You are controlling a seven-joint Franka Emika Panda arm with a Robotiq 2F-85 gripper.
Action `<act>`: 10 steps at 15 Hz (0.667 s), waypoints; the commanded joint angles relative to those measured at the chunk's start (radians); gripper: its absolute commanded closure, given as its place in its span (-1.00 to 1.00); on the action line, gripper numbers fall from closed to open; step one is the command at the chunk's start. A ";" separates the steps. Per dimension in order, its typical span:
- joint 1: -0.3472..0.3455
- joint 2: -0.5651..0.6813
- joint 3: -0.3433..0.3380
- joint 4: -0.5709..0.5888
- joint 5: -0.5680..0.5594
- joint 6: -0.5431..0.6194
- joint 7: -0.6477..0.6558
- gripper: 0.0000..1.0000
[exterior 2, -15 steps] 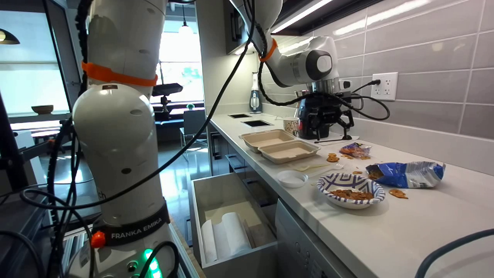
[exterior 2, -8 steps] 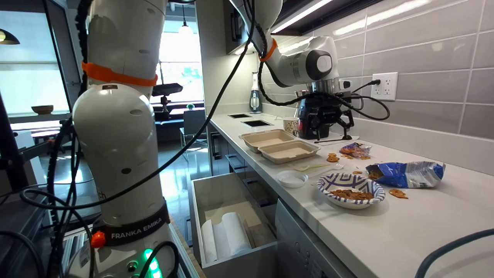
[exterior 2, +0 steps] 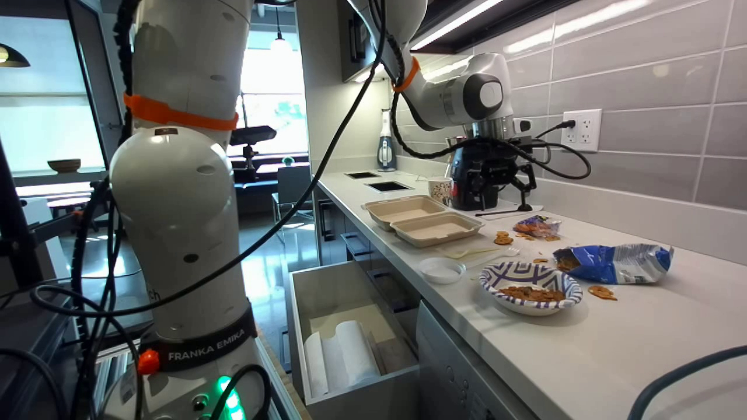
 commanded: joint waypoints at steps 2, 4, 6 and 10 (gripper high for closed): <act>-0.002 0.026 -0.004 0.027 0.001 -0.023 -0.033 -1.00; -0.005 0.040 -0.005 0.033 0.000 -0.024 -0.046 -1.00; -0.007 0.052 -0.003 0.039 0.003 -0.022 -0.055 -1.00; -0.004 0.084 -0.001 0.057 -0.009 -0.020 -0.071 -1.00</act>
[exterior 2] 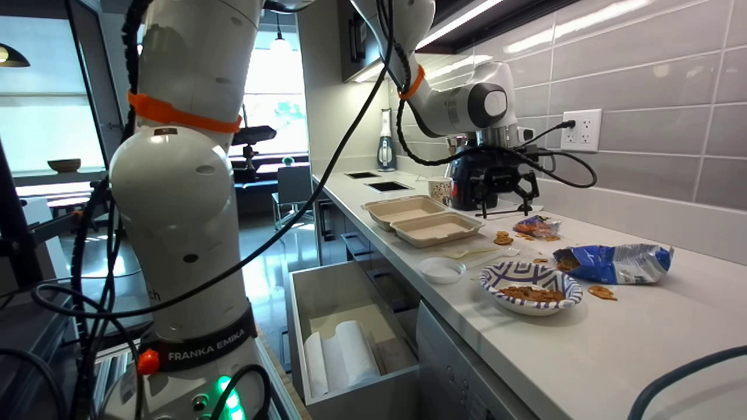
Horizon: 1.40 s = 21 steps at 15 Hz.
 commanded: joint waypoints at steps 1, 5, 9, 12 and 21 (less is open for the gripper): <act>0.001 0.040 0.002 0.032 -0.015 -0.019 -0.023 -1.00; -0.001 0.072 0.003 0.047 -0.019 -0.015 -0.032 -1.00; 0.003 0.100 0.003 0.062 -0.029 -0.008 -0.033 -1.00; 0.007 0.123 0.005 0.080 -0.039 -0.005 -0.032 -1.00; 0.008 0.175 0.010 0.129 -0.057 -0.007 -0.033 -0.92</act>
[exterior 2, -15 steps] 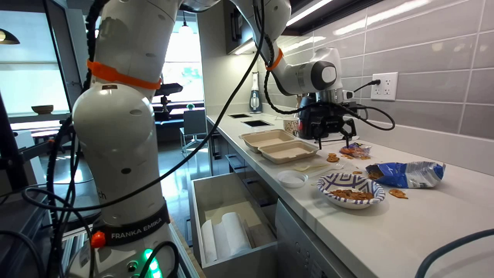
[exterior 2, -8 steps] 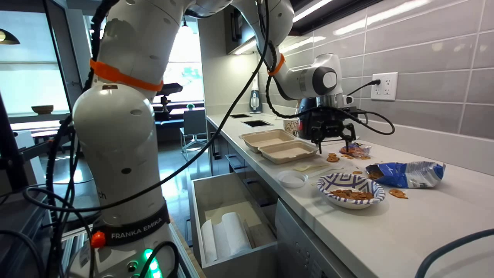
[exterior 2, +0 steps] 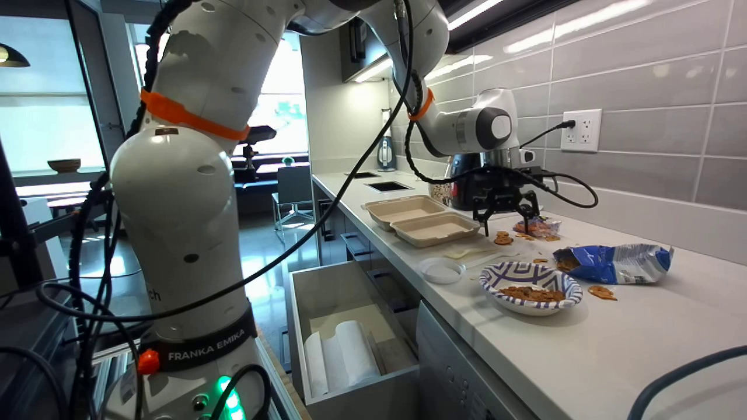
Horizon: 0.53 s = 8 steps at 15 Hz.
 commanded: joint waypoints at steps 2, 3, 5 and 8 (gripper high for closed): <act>-0.001 0.039 0.006 0.043 -0.012 -0.010 -0.004 -0.88; -0.003 0.042 0.007 0.045 -0.010 -0.012 -0.004 -0.88; -0.003 0.046 0.005 0.052 -0.012 -0.015 -0.001 -0.80; -0.003 0.046 0.000 0.056 -0.016 -0.021 0.004 -0.76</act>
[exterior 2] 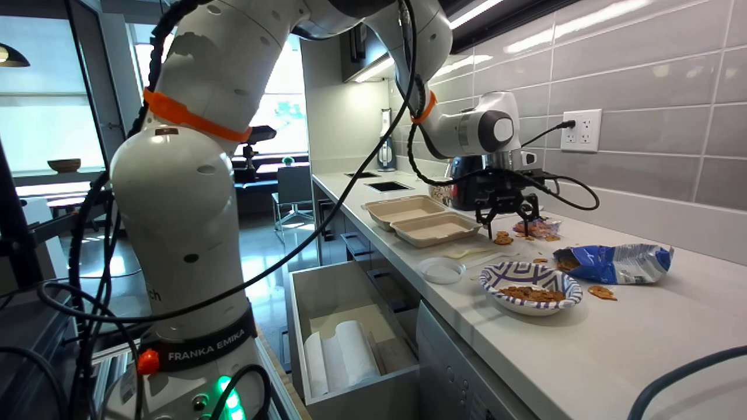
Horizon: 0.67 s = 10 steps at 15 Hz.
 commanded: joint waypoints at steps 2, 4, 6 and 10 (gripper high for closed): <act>-0.003 0.013 -0.004 0.024 -0.015 -0.030 0.005 -0.72; -0.003 0.014 -0.007 0.027 -0.016 -0.044 0.007 -0.72; -0.004 0.016 -0.009 0.030 -0.016 -0.060 0.006 -0.69; -0.005 0.019 -0.007 0.036 -0.011 -0.090 0.000 -0.54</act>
